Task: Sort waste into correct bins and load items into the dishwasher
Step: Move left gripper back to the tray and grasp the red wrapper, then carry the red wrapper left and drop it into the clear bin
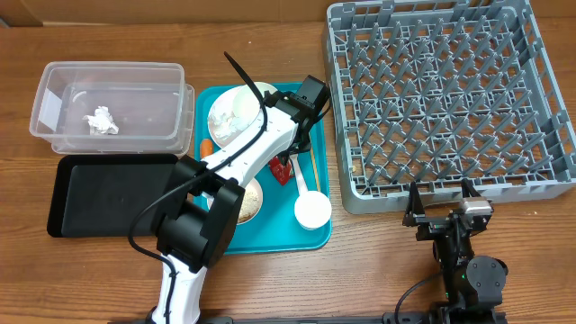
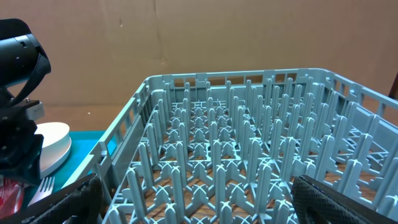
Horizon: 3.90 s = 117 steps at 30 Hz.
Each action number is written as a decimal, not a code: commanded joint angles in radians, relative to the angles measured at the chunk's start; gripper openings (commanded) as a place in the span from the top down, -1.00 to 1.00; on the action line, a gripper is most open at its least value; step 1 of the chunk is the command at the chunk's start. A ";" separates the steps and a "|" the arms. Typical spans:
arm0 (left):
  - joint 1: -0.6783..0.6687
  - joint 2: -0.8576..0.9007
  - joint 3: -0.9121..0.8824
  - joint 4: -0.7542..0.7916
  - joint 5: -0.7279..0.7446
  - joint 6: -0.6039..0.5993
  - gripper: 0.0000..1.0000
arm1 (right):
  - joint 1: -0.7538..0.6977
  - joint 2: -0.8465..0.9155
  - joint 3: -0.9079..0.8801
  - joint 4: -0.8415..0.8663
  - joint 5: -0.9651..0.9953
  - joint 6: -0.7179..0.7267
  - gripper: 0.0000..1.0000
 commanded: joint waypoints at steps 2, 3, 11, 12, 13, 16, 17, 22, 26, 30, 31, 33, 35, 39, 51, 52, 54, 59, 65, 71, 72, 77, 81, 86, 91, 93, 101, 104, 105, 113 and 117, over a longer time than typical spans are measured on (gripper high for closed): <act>-0.003 0.020 -0.002 0.000 -0.024 -0.003 0.09 | -0.005 -0.012 -0.011 0.008 -0.002 -0.001 -1.00; -0.003 0.020 -0.002 0.000 -0.024 -0.003 0.17 | -0.005 -0.012 -0.011 0.008 -0.002 -0.001 -1.00; -0.003 0.020 -0.002 -0.008 -0.022 -0.003 0.46 | -0.005 -0.012 -0.011 0.008 -0.002 -0.001 -1.00; -0.003 0.020 -0.002 -0.009 -0.016 -0.002 0.47 | -0.005 -0.012 -0.011 0.008 -0.002 -0.001 -1.00; -0.003 0.020 -0.002 -0.010 -0.013 -0.002 0.53 | -0.005 -0.012 -0.011 0.008 -0.002 -0.001 -1.00; -0.003 0.020 -0.002 -0.011 -0.004 0.002 0.66 | -0.005 -0.012 -0.011 0.008 -0.002 -0.001 -1.00; -0.003 0.020 -0.002 -0.011 -0.001 0.005 0.67 | -0.005 -0.012 -0.011 0.008 -0.002 0.000 -1.00; -0.002 0.020 -0.002 -0.011 -0.001 0.005 0.80 | -0.005 -0.012 -0.011 0.008 -0.002 -0.001 -1.00; -0.002 0.020 -0.002 -0.011 -0.001 0.005 0.92 | -0.005 -0.012 -0.011 0.008 -0.002 0.000 -1.00; -0.002 0.020 -0.002 -0.011 0.002 0.035 0.92 | -0.005 -0.012 -0.011 0.008 -0.002 -0.001 -1.00; -0.002 0.020 -0.002 -0.011 0.004 0.042 0.92 | -0.005 -0.012 -0.011 0.008 -0.002 0.000 -1.00; -0.002 0.019 -0.001 -0.011 0.011 0.072 0.92 | -0.005 -0.011 -0.011 0.008 -0.002 -0.001 -1.00; -0.002 0.015 0.007 -0.032 0.010 0.084 0.92 | -0.005 -0.012 -0.011 0.008 -0.002 -0.001 -1.00; -0.001 -0.017 0.039 -0.078 0.010 0.084 0.92 | -0.005 -0.012 -0.011 0.008 -0.002 -0.001 -1.00; 0.025 -0.262 0.123 -0.142 -0.108 0.149 0.92 | -0.005 -0.012 -0.011 0.008 -0.002 -0.001 -1.00; 0.035 -0.283 0.123 -0.143 -0.133 0.149 0.92 | -0.005 -0.012 -0.011 0.008 -0.002 -0.001 -1.00; 0.064 -0.321 0.123 -0.143 -0.162 0.151 0.92 | -0.005 -0.012 -0.011 0.008 -0.002 -0.001 -1.00; 0.198 -0.390 0.123 -0.143 -0.157 0.163 0.92 | -0.005 -0.011 -0.011 0.008 -0.002 -0.001 -1.00; 0.372 -0.385 0.119 -0.129 -0.089 0.151 0.92 | -0.005 -0.012 -0.011 0.008 -0.002 0.000 -1.00; 0.496 -0.357 0.119 -0.109 -0.069 0.151 0.92 | -0.005 -0.012 -0.011 0.008 -0.002 -0.001 -1.00; 0.510 -0.347 0.119 -0.108 -0.069 0.151 0.92 | -0.005 -0.012 -0.011 0.008 -0.002 -0.001 -1.00; 0.569 -0.270 0.119 -0.109 -0.068 0.151 0.92 | -0.005 -0.012 -0.011 0.008 -0.002 -0.001 -1.00; 0.597 -0.193 0.119 -0.103 -0.065 0.151 0.92 | -0.005 -0.012 -0.011 0.008 -0.002 -0.001 -1.00; 0.639 -0.132 0.119 -0.087 -0.052 0.151 0.92 | -0.005 -0.011 -0.011 0.008 -0.002 -0.001 -1.00; 0.687 -0.124 0.119 -0.065 -0.020 0.151 0.92 | -0.005 -0.012 -0.011 0.007 -0.002 -0.001 -1.00; 0.706 -0.124 0.119 -0.060 -0.014 0.151 0.91 | -0.005 -0.012 -0.011 0.008 -0.002 -0.001 -1.00; 0.743 -0.114 0.119 0.046 0.022 0.157 0.90 | -0.005 -0.012 -0.011 0.008 -0.002 -0.001 -1.00; 0.743 -0.114 0.119 0.104 0.058 0.163 0.86 | -0.005 -0.012 -0.011 0.008 -0.002 -0.001 -1.00; 0.743 -0.114 0.119 0.113 0.074 0.163 0.87 | -0.005 -0.012 -0.011 0.008 -0.002 0.000 -1.00; 0.743 -0.106 0.119 0.127 0.070 0.163 0.89 | -0.005 -0.012 -0.011 0.008 -0.002 -0.001 -1.00; 0.746 -0.090 0.114 0.119 0.051 0.163 0.87 | -0.005 -0.012 -0.011 0.008 -0.002 -0.001 -1.00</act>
